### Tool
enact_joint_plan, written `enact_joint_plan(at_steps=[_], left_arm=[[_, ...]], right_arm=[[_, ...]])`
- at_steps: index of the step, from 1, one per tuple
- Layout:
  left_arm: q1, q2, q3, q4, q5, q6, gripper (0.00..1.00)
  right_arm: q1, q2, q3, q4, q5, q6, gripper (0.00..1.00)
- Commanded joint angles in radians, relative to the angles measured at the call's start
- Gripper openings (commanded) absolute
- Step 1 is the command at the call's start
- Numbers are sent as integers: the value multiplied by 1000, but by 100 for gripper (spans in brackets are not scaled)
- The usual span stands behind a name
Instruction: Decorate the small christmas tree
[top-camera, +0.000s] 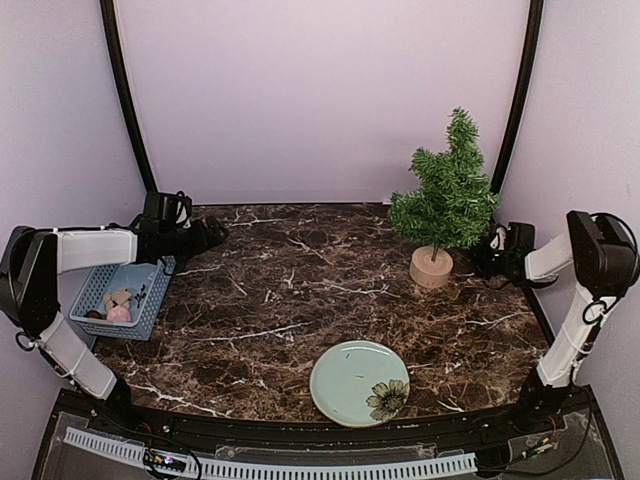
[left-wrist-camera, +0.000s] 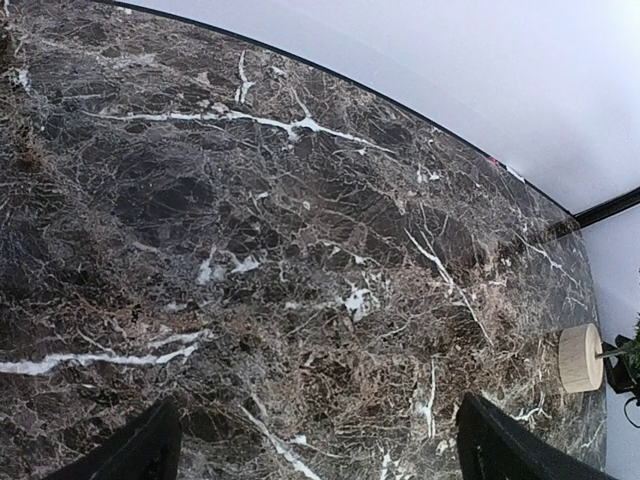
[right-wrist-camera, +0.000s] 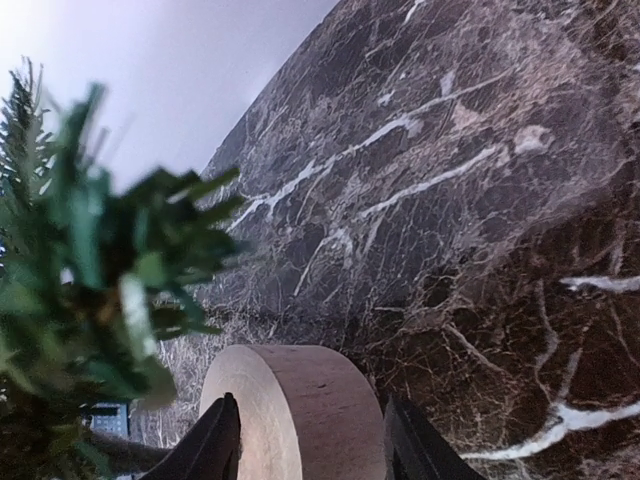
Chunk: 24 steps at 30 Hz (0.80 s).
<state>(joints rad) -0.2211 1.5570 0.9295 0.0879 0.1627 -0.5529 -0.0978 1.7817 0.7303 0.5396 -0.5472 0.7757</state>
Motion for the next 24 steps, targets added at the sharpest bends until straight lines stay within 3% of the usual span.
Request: enact_joint_plan(at_steps=[1,13,24], left_arm=[[-4,-39,-7,-26,-23,-3,99],[-4,-99,-12,-187,-146,-112,99],[-6,-239,-59,-303,-269,-210,99]], right_arm=[[49,52,44,56,-16,8,48],[205,121,57,80,11,51,42],[377,261,173,144,42,133,39]])
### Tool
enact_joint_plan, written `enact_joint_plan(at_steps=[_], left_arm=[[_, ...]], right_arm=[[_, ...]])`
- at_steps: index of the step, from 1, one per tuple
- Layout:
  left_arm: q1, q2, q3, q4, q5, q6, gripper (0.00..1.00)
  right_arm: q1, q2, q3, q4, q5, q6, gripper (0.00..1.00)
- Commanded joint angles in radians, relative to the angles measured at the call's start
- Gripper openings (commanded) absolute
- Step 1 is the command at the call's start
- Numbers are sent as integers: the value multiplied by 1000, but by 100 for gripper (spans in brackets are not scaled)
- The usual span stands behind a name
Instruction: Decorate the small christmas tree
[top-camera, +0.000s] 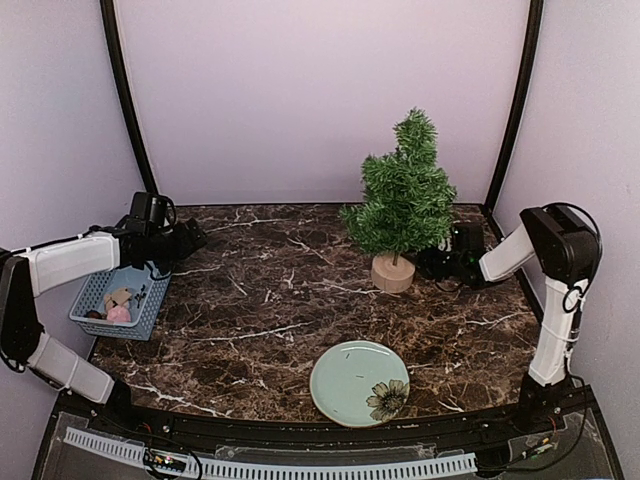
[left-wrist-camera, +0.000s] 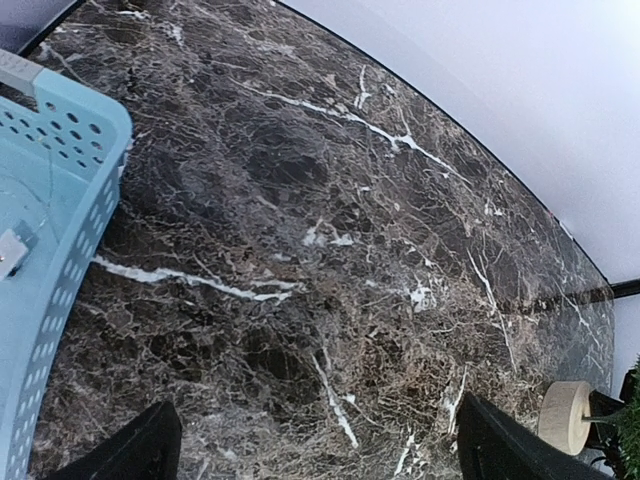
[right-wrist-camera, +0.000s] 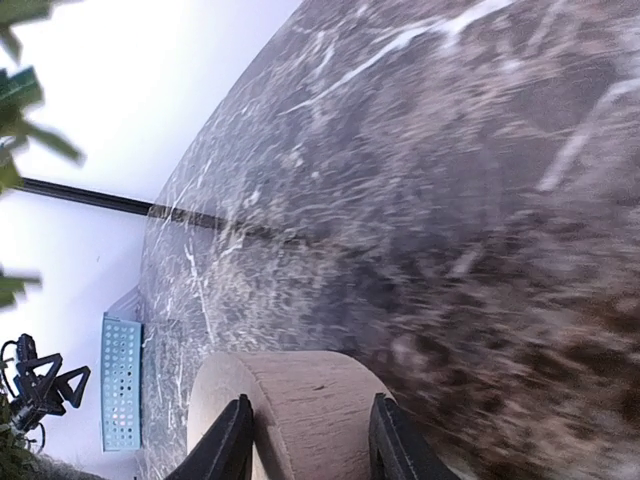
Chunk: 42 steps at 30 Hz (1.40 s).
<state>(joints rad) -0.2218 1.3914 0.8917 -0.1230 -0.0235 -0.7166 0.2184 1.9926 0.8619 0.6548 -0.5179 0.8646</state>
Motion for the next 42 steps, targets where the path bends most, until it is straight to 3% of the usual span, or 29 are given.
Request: enact_joint_plan(at_steps=[1,7,12,24,28,35,42], left_arm=[[-5,-83,-20,-124,-97,-52,99],[0,-161,2,-310,-256,-121,99],[104,-164,4,-420,-218,-195,99],[247,-79,-27,-351,-218,-176,99],[248,-9,-31,-279,-162,-166,95],[231,91,-10,-126,-12,-107,80],[119,195,64,-80,20,-90,74]], right_arm=[[75,62,54,34,15,51,39],[141,134,137,58,22,98,39],[190,176,216,65,22,129,39],[223,181,255,92,-29,143,40],[226,190,252,92,-50,143,40],[243,190,219,127,-83,157,39],[267,190,204,138,-106,163,38]])
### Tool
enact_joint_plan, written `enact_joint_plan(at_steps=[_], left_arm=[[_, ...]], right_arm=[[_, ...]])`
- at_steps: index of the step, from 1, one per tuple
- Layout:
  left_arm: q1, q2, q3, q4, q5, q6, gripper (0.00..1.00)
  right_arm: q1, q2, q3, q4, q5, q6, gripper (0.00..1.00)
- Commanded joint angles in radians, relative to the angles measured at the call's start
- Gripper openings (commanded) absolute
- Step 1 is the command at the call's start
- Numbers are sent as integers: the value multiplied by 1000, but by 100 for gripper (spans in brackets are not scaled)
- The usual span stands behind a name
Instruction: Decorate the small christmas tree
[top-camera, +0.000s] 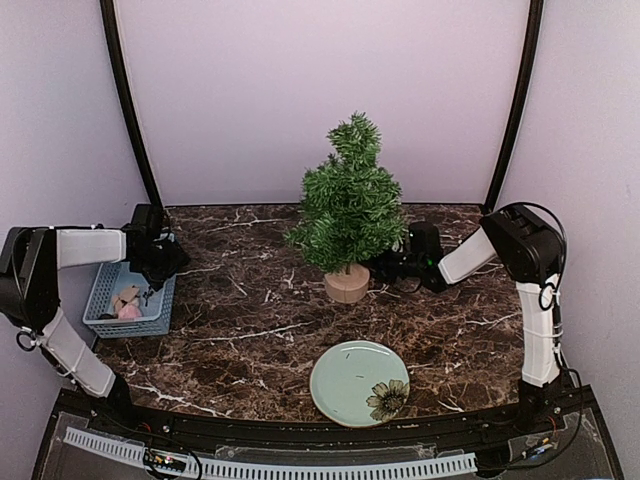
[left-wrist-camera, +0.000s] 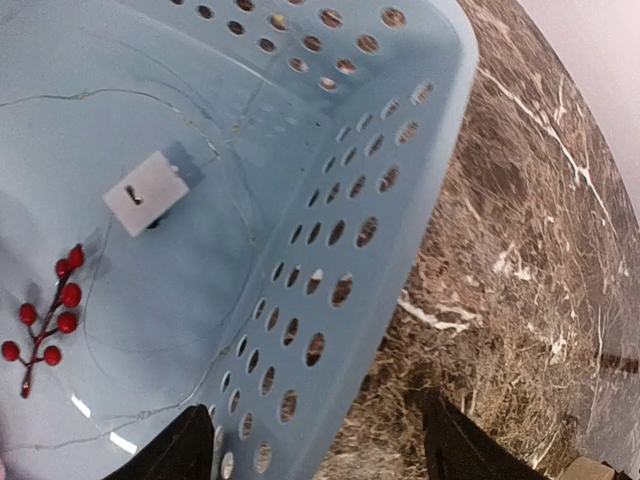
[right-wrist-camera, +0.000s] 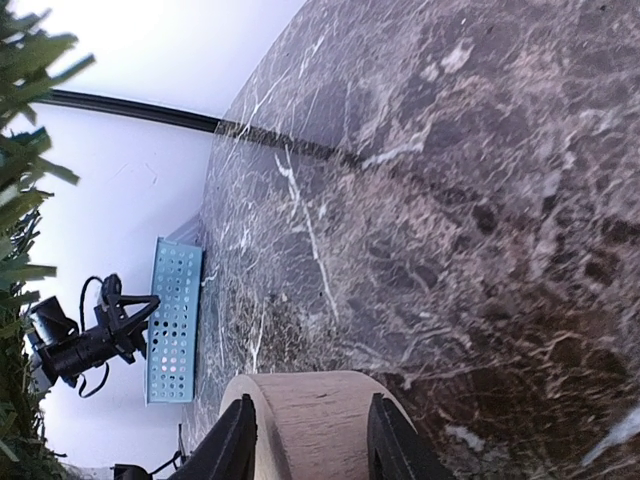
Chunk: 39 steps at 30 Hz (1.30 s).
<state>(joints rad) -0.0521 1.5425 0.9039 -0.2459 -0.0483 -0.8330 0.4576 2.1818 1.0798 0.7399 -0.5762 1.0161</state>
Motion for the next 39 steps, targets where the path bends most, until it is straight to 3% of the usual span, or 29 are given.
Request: enact_joint_plan(at_steps=[1,11,20,26,30,39], left_arm=[[-69,54,66,52,45,27,74],[-165,210,168,144,157,63,69],[-212,270,279,121,240,230,70],[-212,51,200,134,149,323,80],[-198,-102,212,9,2,338,86],[-25,-212,95,-74,-73,281,93]], right_arm=[[33,2,-14,47,-51,7,38],[62,-18,-62,57,-50,-3,37],[62,-39,-75,78,-61,12,37],[60,-63,-96,93,-67,5,41],[44,-94,-114,114,-63,5,46],[-7,-186,-123,69,-73,-54,60]])
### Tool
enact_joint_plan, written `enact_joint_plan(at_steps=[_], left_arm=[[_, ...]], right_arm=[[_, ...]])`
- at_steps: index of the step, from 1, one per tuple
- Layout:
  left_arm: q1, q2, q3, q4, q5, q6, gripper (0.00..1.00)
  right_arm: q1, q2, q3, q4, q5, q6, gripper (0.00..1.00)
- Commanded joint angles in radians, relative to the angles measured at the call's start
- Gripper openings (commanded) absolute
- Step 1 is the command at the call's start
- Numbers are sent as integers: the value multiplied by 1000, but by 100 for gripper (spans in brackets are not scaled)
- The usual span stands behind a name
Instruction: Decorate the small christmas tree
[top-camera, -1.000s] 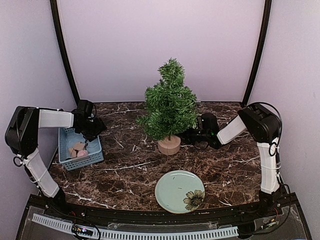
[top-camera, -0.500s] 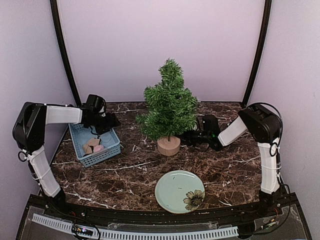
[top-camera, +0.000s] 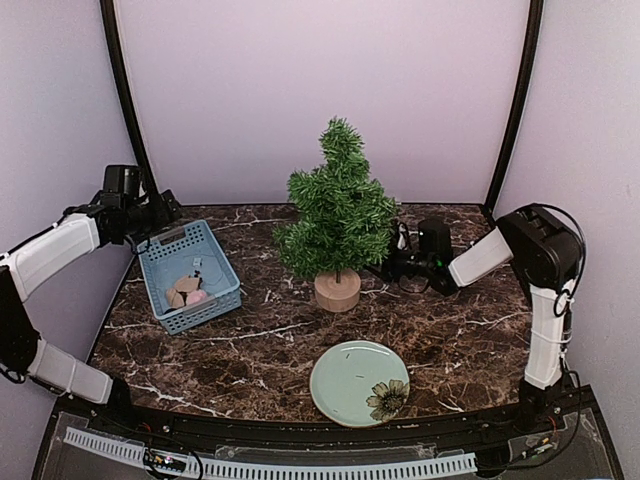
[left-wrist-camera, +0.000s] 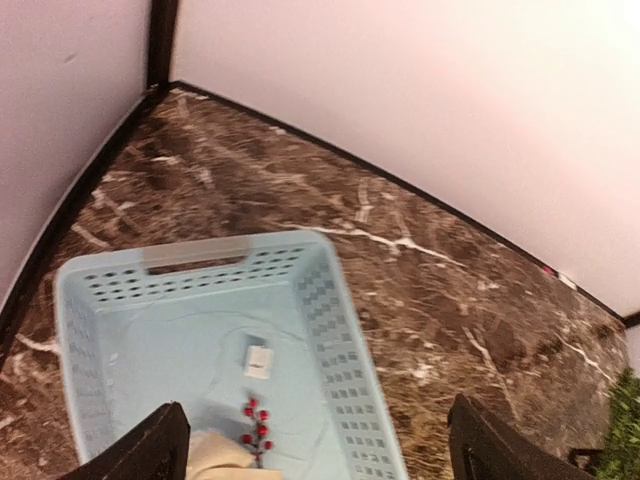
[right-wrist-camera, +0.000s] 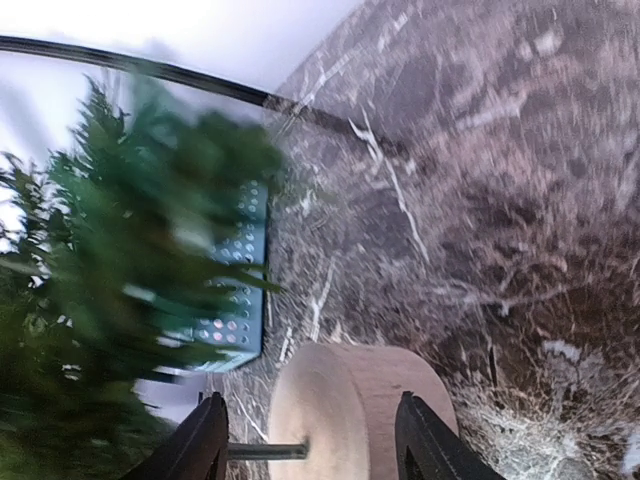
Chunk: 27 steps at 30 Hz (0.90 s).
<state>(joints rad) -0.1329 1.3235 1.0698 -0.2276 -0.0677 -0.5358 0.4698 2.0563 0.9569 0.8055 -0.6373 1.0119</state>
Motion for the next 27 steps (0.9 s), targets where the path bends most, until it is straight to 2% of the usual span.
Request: enact_joint_plan(at_steps=[1,7,10,19,27], left_arm=[[61,9,-87,-95,-58,-18,93],[71,74,-120,-111,-77,-28,91],[72,122,-133,-95,-59,-25,85],[72,177,-119,-65,-66,-8,44],[73,189,-121,-48,-63,8,19]], right_arm=[[-24,-71,-6,-8,-4,-57,61],[-67,-124,-65,7,-5,-57,67],[-84,-160,-87,0,-10,-68,68],[-113,-267,-88,-133,14,-167,68],[-153,-312,-98,-155,10,-175,68]])
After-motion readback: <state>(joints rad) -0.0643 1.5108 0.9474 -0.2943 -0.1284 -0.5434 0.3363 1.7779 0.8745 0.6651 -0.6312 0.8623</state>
